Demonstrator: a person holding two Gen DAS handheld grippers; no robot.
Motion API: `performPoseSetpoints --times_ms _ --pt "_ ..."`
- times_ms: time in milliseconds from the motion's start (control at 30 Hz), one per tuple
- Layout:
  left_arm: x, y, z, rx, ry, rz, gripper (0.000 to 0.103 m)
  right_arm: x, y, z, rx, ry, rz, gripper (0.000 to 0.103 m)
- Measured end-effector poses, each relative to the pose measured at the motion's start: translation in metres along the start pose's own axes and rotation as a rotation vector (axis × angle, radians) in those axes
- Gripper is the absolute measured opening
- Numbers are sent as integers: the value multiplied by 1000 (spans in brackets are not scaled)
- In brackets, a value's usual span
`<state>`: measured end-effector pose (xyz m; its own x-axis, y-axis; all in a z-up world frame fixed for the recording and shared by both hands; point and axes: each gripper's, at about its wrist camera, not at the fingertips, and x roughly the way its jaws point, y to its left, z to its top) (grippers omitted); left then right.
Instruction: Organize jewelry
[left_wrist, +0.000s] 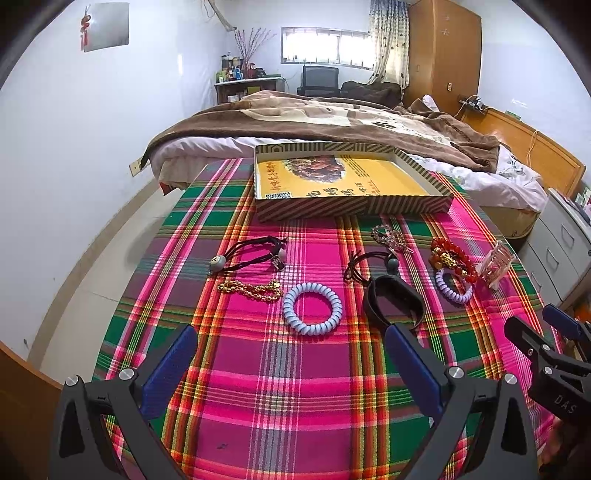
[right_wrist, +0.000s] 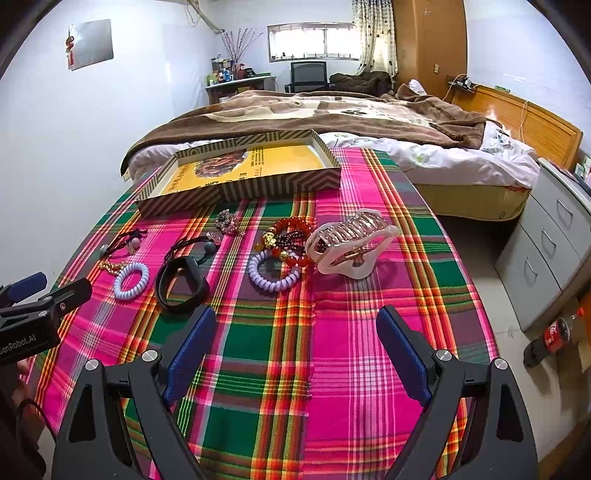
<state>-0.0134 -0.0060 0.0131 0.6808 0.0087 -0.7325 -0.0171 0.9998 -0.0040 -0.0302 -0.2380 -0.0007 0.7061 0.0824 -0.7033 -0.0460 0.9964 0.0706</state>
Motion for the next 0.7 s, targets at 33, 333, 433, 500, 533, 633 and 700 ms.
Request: performPoseSetpoints --times_ms 33,333,433,500,533,633,700 --pt "0 0 0 -1 0 1 103 0 0 0 0 -1 0 89" --pt "0 0 -1 -3 0 1 103 0 0 0 1 0 0 89" --pt "0 0 -1 -3 3 -2 103 0 0 -1 1 -1 0 89" --pt "1 0 0 -1 4 -2 103 0 0 0 1 -1 0 89" --pt "0 0 -1 -2 3 -1 103 0 0 0 0 -1 0 89" --pt "-1 0 -1 -3 3 -3 103 0 0 0 2 0 0 89" --pt "0 0 -1 -3 5 -4 103 0 0 0 1 -1 0 89"
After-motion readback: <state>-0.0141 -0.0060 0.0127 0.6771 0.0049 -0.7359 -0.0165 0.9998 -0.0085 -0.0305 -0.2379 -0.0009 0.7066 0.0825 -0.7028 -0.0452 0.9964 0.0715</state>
